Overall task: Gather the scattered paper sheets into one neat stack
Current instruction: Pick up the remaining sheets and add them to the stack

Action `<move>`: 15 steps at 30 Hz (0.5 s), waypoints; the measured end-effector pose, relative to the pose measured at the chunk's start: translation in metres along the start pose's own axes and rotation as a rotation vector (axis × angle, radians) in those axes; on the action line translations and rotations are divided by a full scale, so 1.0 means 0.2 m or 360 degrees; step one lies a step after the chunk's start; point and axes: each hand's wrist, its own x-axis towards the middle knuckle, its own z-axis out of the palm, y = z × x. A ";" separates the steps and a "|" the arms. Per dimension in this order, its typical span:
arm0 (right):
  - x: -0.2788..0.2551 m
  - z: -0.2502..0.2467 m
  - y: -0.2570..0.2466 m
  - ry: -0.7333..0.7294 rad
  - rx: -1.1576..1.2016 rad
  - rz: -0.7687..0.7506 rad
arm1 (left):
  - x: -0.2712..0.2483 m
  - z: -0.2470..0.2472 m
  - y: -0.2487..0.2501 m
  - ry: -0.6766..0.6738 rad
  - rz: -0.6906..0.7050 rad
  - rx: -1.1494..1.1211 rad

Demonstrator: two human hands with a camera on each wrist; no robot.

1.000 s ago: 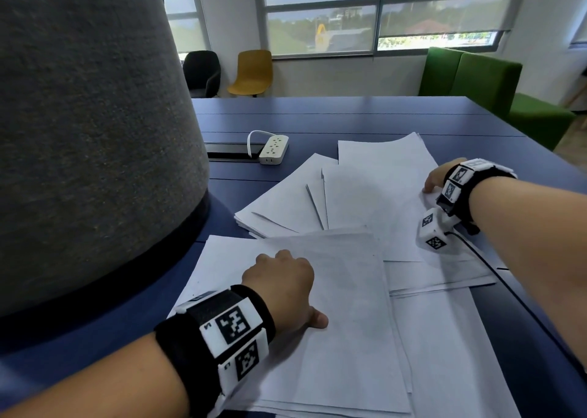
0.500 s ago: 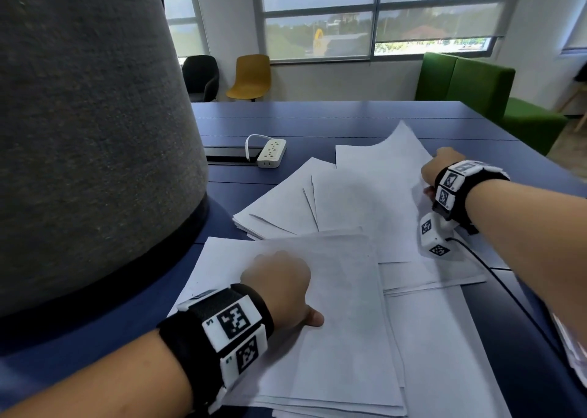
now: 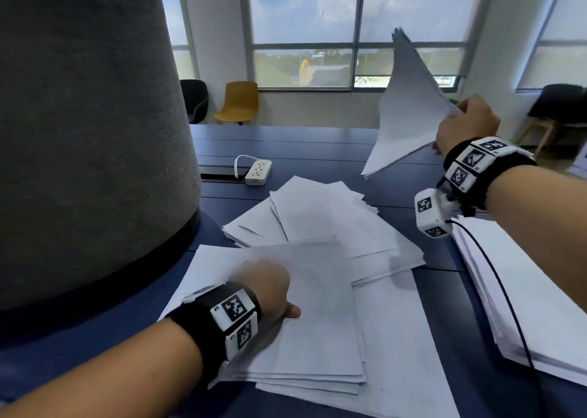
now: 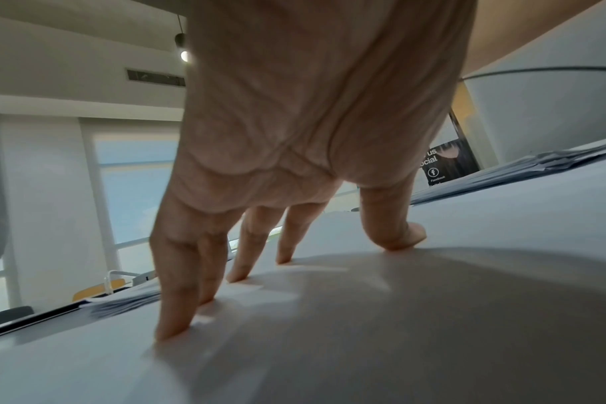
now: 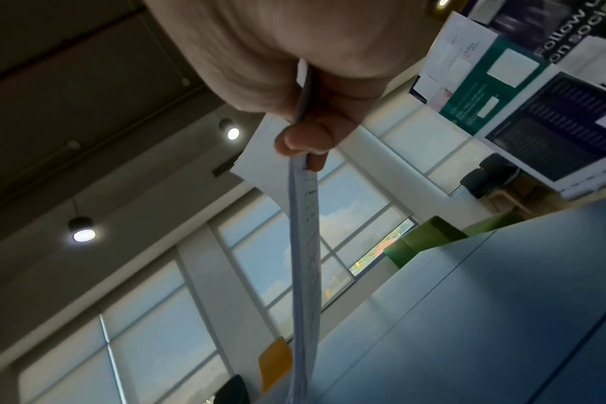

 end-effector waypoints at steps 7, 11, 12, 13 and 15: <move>-0.23 -0.15 0.04 -0.0334 0.0566 0.0356 | -0.08 -0.02 -0.02 0.0097 0.0004 -0.0187; -0.52 -0.20 0.11 -0.0634 0.0783 0.0555 | -0.18 -0.07 -0.05 0.0381 -0.0028 -0.1135; -0.59 -0.21 0.12 -0.0715 0.0830 0.0615 | -0.22 -0.09 -0.06 0.0416 -0.0020 -0.1555; -0.67 -0.23 0.12 -0.0801 0.0881 0.0681 | -0.27 -0.10 -0.06 0.0424 -0.0025 -0.1969; -0.80 -0.25 0.15 -0.0973 0.0957 0.0792 | -0.36 -0.10 -0.07 0.0282 -0.0062 -0.2662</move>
